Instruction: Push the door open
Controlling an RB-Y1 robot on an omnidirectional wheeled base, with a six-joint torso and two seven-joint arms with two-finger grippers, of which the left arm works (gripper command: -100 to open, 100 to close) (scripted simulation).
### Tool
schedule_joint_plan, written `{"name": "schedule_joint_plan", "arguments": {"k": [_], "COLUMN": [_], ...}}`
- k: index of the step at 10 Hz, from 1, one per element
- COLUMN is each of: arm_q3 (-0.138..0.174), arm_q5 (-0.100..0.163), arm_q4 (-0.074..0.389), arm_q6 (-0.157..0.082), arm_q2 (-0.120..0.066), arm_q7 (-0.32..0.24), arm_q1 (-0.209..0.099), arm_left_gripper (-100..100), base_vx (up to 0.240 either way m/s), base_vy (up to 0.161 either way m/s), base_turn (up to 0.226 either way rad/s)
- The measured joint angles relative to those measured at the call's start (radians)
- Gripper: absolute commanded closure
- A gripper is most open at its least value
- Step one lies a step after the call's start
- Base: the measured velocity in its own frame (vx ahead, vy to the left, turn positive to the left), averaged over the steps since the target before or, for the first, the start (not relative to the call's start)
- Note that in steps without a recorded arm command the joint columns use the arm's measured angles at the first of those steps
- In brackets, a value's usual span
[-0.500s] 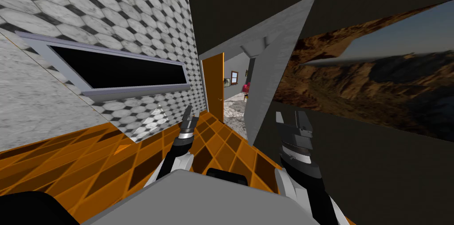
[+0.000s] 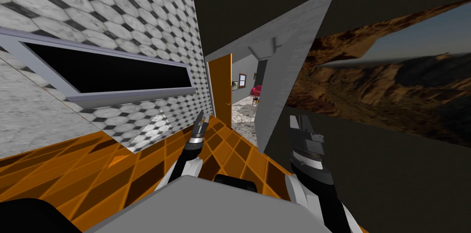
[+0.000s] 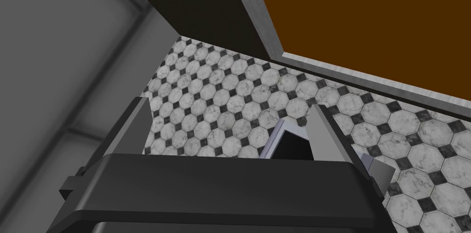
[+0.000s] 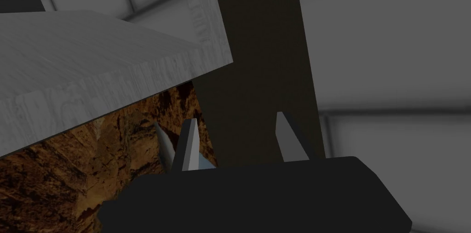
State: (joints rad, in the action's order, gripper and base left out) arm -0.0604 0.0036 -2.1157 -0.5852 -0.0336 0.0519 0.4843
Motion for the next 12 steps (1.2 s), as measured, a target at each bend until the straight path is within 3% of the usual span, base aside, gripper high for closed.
{"name": "schedule_joint_plan", "arguments": {"k": [8,12], "arm_q3": [-0.007,-0.006], "arm_q5": [-0.012,-0.017], "arm_q4": [0.139,0.230], "arm_q6": [-0.018,-0.035], "arm_q2": [-0.022,-0.035], "arm_q7": [-0.021,-0.036], "arm_q1": [-0.066,-0.109], "arm_left_gripper": [-100,-100], "base_vx": [0.075,0.089], "base_vy": [0.045,0.064], "base_turn": [-0.029,-0.036]}}
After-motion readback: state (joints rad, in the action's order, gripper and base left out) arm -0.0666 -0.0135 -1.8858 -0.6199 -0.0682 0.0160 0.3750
